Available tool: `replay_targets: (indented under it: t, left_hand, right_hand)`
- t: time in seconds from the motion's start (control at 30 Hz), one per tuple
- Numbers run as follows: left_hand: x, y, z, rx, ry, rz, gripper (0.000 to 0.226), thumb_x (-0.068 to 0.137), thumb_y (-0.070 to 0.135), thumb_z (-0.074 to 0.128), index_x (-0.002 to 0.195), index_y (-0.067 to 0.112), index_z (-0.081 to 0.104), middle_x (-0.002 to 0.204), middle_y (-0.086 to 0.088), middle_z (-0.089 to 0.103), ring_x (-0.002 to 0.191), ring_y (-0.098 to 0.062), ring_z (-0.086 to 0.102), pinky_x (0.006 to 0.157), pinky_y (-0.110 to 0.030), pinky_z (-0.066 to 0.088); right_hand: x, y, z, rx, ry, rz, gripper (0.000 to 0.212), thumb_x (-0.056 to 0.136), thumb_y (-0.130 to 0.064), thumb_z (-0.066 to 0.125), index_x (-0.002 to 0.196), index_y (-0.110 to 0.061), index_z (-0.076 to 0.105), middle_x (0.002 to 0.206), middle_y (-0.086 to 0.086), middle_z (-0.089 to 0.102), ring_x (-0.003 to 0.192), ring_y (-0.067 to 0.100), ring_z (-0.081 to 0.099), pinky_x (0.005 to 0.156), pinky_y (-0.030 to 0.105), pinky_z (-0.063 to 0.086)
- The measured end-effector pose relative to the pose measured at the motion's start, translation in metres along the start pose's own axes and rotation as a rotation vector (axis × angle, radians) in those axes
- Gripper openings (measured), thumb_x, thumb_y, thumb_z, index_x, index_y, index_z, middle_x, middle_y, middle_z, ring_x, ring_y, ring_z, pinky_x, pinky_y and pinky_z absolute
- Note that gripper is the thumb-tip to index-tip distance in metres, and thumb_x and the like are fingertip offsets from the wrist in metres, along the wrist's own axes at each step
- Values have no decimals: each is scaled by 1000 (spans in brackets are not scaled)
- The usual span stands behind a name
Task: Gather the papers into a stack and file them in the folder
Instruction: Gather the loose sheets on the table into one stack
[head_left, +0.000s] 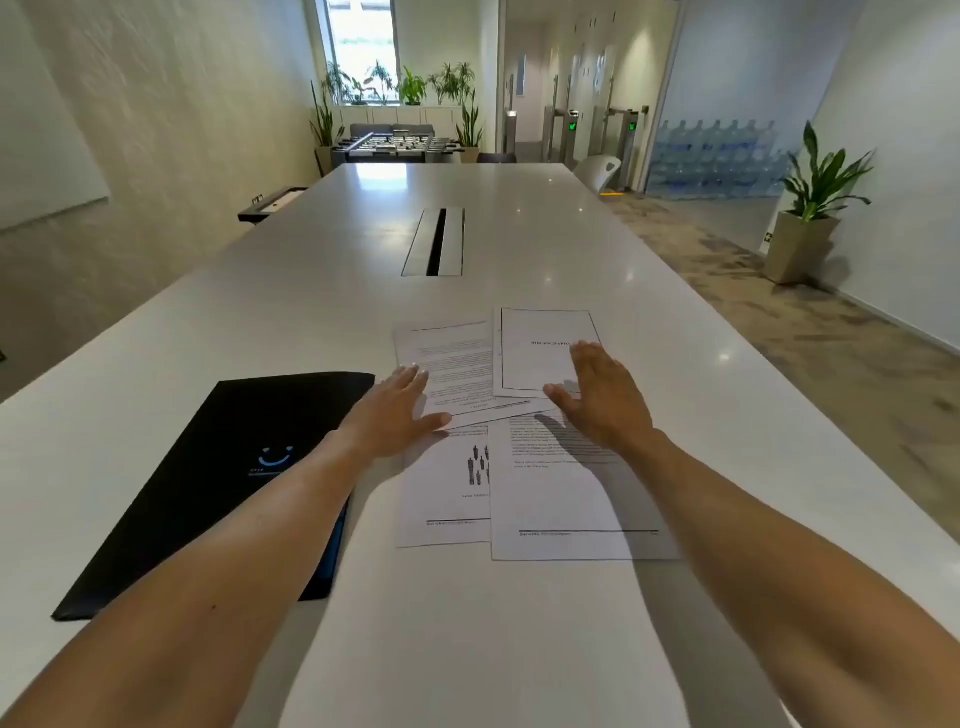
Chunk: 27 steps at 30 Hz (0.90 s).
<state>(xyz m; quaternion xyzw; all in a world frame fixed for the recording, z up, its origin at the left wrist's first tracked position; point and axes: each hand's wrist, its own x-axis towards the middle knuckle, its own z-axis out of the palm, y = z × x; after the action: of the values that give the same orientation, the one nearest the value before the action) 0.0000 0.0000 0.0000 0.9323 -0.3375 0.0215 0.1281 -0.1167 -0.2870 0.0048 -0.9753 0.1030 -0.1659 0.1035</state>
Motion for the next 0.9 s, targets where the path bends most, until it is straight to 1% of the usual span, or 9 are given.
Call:
replay_targets:
  t: [0.1, 0.17, 0.27, 0.37, 0.47, 0.6, 0.7, 0.8, 0.9]
  left_hand:
    - [-1, -3, 10, -57, -57, -30, 78, 82, 69, 49, 144, 23, 36, 150, 1, 40, 133, -22, 42, 102, -40, 38]
    - [1, -8, 16, -6, -81, -13, 62, 83, 66, 51, 129, 25, 48, 131, 0, 54, 110, -19, 56, 86, -34, 48]
    - [6, -9, 12, 83, -75, 24, 46, 83, 69, 50, 97, 26, 54, 106, 4, 58, 84, -12, 56, 74, -33, 53]
    - [11, -10, 11, 138, -69, 27, 42, 82, 69, 51, 73, 29, 41, 90, 7, 54, 71, -10, 52, 66, -31, 51]
    - [13, -9, 10, 174, -64, 54, 42, 83, 68, 50, 77, 27, 43, 91, 7, 54, 75, -12, 55, 69, -33, 53]
    - [15, -10, 9, 226, -60, 118, 45, 88, 65, 45, 100, 23, 53, 99, 2, 59, 83, -16, 58, 75, -36, 54]
    - [16, -11, 9, 285, -79, 180, 52, 92, 64, 36, 117, 21, 50, 104, -2, 60, 89, -19, 59, 76, -35, 52]
    - [17, -10, 9, 336, -83, 205, 56, 94, 63, 29, 127, 20, 44, 106, -3, 61, 91, -21, 60, 77, -36, 51]
    - [16, -12, 13, 350, -50, 251, 50, 95, 60, 24, 122, 21, 42, 101, -3, 61, 84, -20, 60, 72, -35, 51]
  right_hand:
    - [6, -1, 7, -25, -79, -17, 76, 93, -55, 48, 149, -8, 26, 154, 14, 33, 141, 29, 30, 113, 43, 27]
    - [10, -3, 12, -4, -123, -8, 73, 91, -51, 53, 147, -9, 31, 151, 13, 39, 137, 29, 36, 109, 42, 31]
    - [18, -9, 15, 32, -105, -16, 68, 91, -50, 56, 143, -10, 40, 147, 11, 44, 134, 28, 40, 105, 41, 36]
    - [29, -17, 19, 63, -92, -33, 65, 90, -49, 58, 140, -10, 45, 145, 10, 47, 131, 27, 42, 103, 40, 38]
    - [41, -26, 24, 78, -104, -47, 67, 87, -51, 61, 138, -9, 48, 144, 10, 49, 131, 26, 43, 101, 40, 40]
    - [54, -39, 32, 86, -139, -27, 79, 80, -57, 66, 139, -11, 45, 143, 11, 49, 130, 28, 44, 98, 43, 43]
    - [59, -44, 41, 62, -209, -3, 84, 77, -61, 67, 141, -13, 41, 139, 12, 51, 125, 30, 48, 93, 44, 45]
    - [61, -46, 49, -41, -199, -48, 72, 81, -61, 61, 133, -14, 45, 122, 12, 62, 110, 31, 57, 80, 40, 48]
    - [64, -48, 49, -105, -161, -127, 53, 87, -54, 57, 121, -13, 51, 104, 10, 67, 96, 31, 62, 66, 35, 44]
